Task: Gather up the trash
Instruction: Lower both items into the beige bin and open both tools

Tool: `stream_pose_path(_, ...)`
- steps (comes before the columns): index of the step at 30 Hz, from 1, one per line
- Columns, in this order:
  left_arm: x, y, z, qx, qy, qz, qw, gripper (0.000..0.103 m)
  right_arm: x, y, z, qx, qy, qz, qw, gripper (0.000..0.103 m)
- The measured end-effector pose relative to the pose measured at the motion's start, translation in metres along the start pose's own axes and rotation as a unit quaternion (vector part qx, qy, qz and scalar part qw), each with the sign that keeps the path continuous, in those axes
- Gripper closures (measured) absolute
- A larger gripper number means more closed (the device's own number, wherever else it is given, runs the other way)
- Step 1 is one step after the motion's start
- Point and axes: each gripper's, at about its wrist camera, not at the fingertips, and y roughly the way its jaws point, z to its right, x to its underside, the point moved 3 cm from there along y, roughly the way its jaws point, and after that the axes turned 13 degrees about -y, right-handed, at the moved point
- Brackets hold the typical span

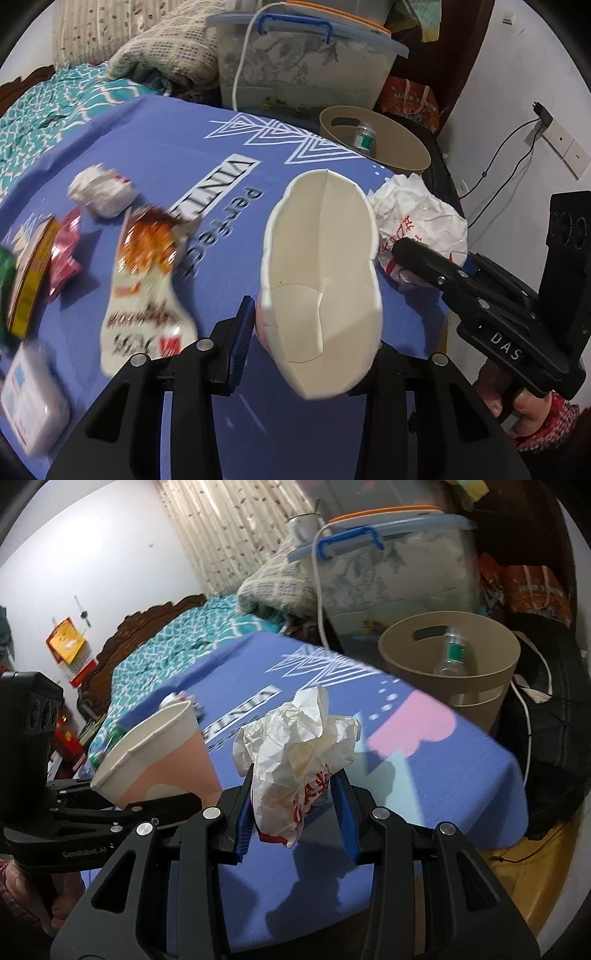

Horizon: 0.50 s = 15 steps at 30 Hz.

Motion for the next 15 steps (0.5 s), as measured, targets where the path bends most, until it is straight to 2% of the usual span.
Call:
stream_pose_path(10, -0.050, 0.037, 0.034, 0.018, 0.031, -0.023, 0.9991, 0.066, -0.022, 0.001, 0.045, 0.019, 0.023, 0.029, 0.999, 0.062)
stream_pose_path(15, -0.095, 0.066, 0.067, 0.041, 0.051, -0.032, 0.9973, 0.066, -0.042, 0.007, 0.089, 0.046, 0.034, 0.038, 0.998, 0.062)
